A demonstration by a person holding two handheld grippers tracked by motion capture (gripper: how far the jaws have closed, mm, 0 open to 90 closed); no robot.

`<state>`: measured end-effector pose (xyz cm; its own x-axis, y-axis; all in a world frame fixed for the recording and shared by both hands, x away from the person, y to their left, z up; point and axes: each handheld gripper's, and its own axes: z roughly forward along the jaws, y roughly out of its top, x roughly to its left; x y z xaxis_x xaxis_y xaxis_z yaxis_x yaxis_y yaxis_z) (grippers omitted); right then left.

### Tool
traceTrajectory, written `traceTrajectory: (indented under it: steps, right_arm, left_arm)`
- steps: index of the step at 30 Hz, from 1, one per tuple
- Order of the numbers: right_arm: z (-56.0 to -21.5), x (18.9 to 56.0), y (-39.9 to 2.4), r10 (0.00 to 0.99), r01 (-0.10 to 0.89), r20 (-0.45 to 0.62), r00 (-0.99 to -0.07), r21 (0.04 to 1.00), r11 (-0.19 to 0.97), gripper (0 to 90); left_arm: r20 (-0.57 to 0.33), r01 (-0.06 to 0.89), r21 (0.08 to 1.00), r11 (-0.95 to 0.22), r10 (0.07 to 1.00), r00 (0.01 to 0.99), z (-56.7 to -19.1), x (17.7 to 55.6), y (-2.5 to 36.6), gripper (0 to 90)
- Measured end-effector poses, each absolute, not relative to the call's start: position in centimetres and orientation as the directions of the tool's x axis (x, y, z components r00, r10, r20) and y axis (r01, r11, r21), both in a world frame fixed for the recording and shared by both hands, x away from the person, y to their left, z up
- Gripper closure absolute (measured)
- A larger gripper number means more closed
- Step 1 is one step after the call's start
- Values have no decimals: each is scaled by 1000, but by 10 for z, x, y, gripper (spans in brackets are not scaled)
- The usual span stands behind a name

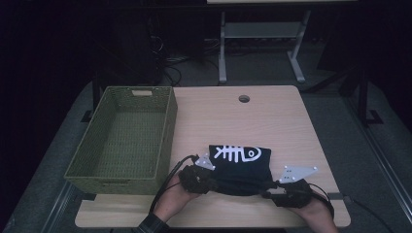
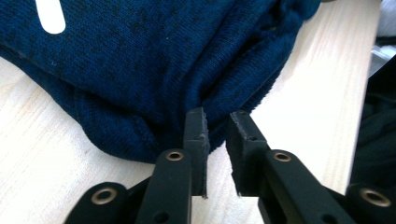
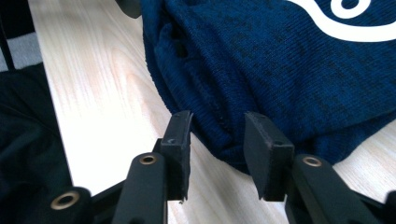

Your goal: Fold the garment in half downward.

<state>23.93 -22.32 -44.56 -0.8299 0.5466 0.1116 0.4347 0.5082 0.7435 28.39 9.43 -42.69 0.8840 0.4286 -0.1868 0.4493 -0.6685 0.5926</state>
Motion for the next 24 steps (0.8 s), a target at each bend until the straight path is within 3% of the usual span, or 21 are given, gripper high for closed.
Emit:
traceTrajectory:
  steps: [5, 10, 12, 18, 24]
  right_arm:
    - [-438, 236, -234, 573, 444, 118, -811, 762, 471, 595]
    - [-425, 239, -245, 582, 430, 121, -804, 794, 430, 676]
    - [-421, 247, -246, 590, 432, 123, -798, 798, 419, 768]
    - [-425, 261, -237, 573, 432, 127, -810, 789, 436, 884]
    - [-436, 266, -231, 564, 442, 127, -816, 765, 469, 898]
  left_arm:
    - [-209, 459, 633, -623, 433, 877, -411, 280, 105, 733]
    - [-209, 460, 678, -573, 451, 868, -390, 281, 111, 843]
    - [-205, 462, 688, -560, 460, 864, -387, 287, 109, 897]
    - [-163, 459, 685, -566, 495, 853, -388, 312, 93, 900]
    - [-146, 482, 670, -565, 536, 832, -398, 341, 79, 900]
